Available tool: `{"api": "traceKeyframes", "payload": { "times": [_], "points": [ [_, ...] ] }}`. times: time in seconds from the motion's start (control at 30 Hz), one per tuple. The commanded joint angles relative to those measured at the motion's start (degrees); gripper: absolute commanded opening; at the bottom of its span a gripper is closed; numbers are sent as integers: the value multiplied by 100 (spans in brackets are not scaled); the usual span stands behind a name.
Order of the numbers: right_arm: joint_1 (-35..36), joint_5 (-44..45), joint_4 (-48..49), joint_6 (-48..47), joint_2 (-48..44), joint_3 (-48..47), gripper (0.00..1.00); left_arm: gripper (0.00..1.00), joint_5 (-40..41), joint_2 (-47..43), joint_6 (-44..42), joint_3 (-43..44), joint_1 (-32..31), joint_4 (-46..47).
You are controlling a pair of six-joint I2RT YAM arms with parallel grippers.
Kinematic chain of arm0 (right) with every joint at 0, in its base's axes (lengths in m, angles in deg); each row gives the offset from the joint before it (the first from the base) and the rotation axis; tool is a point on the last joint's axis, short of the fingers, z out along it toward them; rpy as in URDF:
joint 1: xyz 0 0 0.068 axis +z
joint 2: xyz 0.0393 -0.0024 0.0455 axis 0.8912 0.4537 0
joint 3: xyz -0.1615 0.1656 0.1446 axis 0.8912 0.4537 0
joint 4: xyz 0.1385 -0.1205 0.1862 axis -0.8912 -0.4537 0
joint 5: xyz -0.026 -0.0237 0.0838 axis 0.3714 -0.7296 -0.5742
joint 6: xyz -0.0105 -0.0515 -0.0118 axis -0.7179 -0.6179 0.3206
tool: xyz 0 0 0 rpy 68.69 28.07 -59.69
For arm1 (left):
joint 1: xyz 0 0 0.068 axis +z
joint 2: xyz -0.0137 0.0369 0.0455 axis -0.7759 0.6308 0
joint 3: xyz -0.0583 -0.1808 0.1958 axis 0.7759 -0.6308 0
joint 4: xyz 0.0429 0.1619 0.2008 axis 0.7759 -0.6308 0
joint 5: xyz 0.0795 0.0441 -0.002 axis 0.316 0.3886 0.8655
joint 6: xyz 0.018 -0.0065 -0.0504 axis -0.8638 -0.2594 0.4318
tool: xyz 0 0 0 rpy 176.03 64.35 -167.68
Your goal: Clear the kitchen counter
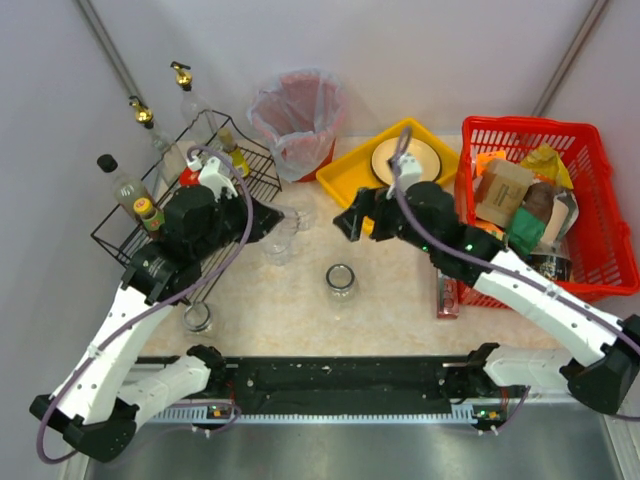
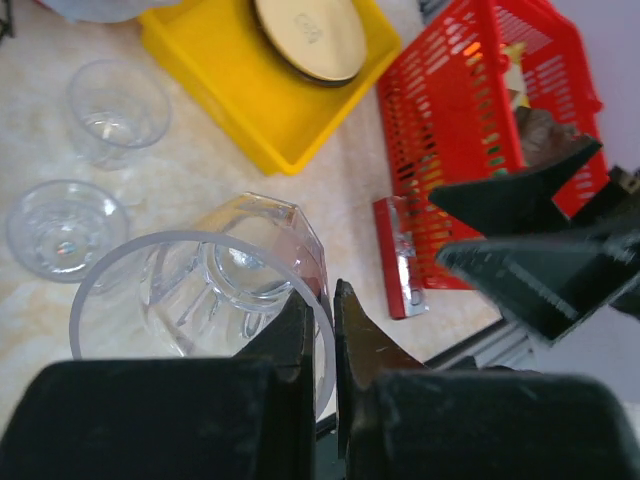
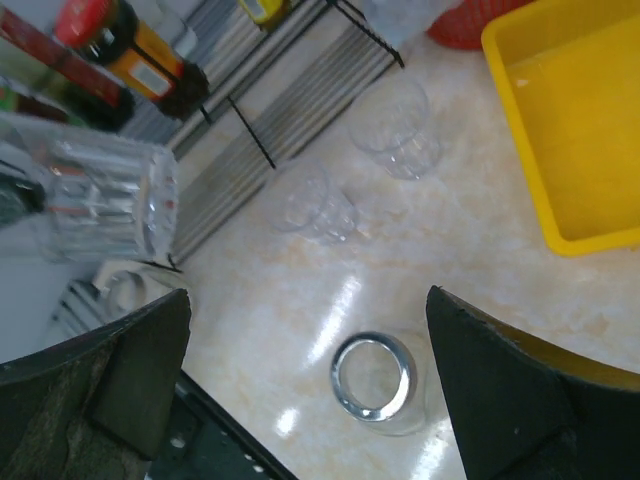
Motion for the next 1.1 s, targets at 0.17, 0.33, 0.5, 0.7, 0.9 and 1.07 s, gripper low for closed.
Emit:
{"api": "traceKeyframes", "payload": {
  "times": [0.17,0.33,0.5,0.7,0.9,1.07],
  "points": [
    [-1318,-2959,2270,2305,-489,106,99,0,-1570,99,779,280,3,2096],
    [-1318,-3646,2945,2726,-391,96,99,0,-2142,178,1034,306,3,2853],
    [-1318,-3927,3324,3007,-365,123,99,0,-2406,284,1315,481,3,3283],
    [-1318,-4332,3966,3535,-189,132,99,0,-2889,512,1931,508,-6,3890],
    [-1318,-4420,4413,3965,-75,219,99,0,-2934,583,2001,491,3,4110],
    [-1309,-4368,4362,3993,4,263,99,0,-2969,574,2063,455,-6,4225]
  ]
}}
